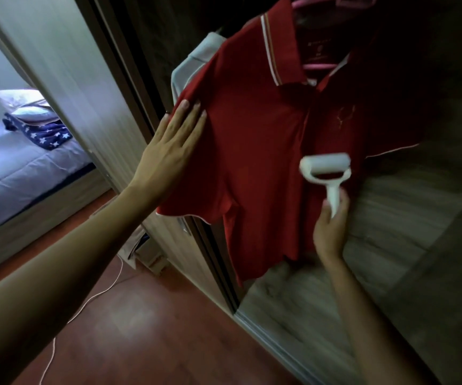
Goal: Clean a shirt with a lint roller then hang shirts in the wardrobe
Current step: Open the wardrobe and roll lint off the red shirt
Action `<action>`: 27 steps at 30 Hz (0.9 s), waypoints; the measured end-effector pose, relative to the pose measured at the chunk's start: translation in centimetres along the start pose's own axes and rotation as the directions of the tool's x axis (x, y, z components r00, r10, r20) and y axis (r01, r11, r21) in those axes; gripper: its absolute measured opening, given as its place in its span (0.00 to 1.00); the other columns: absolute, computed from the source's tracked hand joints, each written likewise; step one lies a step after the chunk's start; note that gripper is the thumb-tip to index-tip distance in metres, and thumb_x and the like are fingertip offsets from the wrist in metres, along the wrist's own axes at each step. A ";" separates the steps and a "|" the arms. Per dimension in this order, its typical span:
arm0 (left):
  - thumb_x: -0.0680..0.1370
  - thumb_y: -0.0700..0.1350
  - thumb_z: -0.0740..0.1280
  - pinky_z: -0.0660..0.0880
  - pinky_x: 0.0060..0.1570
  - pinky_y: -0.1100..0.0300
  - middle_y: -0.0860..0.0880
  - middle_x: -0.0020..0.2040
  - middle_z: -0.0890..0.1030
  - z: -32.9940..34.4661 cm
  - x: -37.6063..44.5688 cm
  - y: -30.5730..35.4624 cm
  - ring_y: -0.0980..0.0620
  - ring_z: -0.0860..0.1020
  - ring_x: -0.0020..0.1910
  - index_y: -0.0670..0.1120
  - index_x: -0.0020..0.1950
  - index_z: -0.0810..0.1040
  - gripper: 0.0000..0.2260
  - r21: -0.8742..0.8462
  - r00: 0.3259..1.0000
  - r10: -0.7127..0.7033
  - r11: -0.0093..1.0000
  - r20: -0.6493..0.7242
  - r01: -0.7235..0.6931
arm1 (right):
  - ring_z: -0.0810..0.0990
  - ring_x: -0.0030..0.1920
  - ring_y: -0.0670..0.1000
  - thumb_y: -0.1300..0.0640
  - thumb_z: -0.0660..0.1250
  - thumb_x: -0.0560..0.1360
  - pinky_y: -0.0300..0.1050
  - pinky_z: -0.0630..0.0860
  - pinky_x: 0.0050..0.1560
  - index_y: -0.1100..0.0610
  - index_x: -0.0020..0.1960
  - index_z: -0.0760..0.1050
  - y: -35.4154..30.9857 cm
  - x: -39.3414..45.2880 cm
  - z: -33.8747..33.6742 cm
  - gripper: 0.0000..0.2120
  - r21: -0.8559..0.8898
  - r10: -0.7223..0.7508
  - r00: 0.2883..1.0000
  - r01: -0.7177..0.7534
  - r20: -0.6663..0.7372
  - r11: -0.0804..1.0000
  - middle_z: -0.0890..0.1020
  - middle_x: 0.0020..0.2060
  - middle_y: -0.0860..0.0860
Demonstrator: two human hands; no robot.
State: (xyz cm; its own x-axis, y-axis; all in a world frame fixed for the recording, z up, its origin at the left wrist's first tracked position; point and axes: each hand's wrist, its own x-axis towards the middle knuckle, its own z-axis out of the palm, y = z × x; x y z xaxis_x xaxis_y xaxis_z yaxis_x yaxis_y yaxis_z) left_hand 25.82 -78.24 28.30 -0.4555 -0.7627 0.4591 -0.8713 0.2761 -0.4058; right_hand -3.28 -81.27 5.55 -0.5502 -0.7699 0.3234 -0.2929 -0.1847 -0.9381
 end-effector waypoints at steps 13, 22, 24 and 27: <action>0.77 0.42 0.55 0.44 0.75 0.46 0.41 0.79 0.51 0.5 -0.2 -0.3 0.46 0.42 0.77 0.43 0.79 0.48 0.31 -0.008 1.000 -0.026 1.000 0.013 0.027 | 0.77 0.61 0.62 0.61 0.60 0.80 0.48 0.71 0.56 0.57 0.72 0.67 9.3 -2.1 -1.9 0.20 -0.489 0.432 0.818 -0.218 0.380 0.844 0.77 0.63 0.61; 0.78 0.41 0.52 0.44 0.75 0.46 0.42 0.79 0.51 1.0 0.0 0.8 0.46 0.42 0.77 0.42 0.79 0.49 0.28 -0.036 1.000 -0.021 0.999 0.007 0.022 | 0.77 0.60 0.57 0.58 0.58 0.81 0.46 0.71 0.57 0.54 0.72 0.66 -0.5 3.0 -0.6 0.19 -0.081 0.088 0.995 -0.083 0.049 0.993 0.78 0.62 0.57; 0.78 0.41 0.51 0.43 0.75 0.47 0.42 0.79 0.51 1.0 0.0 0.9 0.46 0.42 0.77 0.42 0.79 0.49 0.29 -0.044 1.000 -0.023 0.999 0.012 0.024 | 0.77 0.58 0.55 0.56 0.57 0.81 0.47 0.73 0.58 0.53 0.72 0.64 -2.7 3.7 -0.1 0.20 -0.003 0.033 0.999 -0.033 0.012 0.999 0.78 0.61 0.56; 0.78 0.42 0.52 0.44 0.75 0.46 0.41 0.79 0.51 0.9 0.1 0.8 0.46 0.43 0.77 0.42 0.79 0.50 0.29 -0.047 1.000 -0.026 0.999 0.005 0.027 | 0.77 0.61 0.55 0.59 0.58 0.81 0.36 0.68 0.56 0.57 0.72 0.66 -3.4 2.4 0.3 0.20 0.000 -0.040 0.999 0.040 0.027 0.999 0.77 0.63 0.57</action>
State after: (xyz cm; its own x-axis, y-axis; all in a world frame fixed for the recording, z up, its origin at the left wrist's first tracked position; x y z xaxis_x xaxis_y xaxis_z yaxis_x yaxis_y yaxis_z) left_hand 25.25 -78.60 27.28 -0.4315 -0.7725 0.4659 -0.8906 0.2828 -0.3561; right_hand -3.33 -82.71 9.50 -0.5169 -0.7778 0.3576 -0.3146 -0.2159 -0.9244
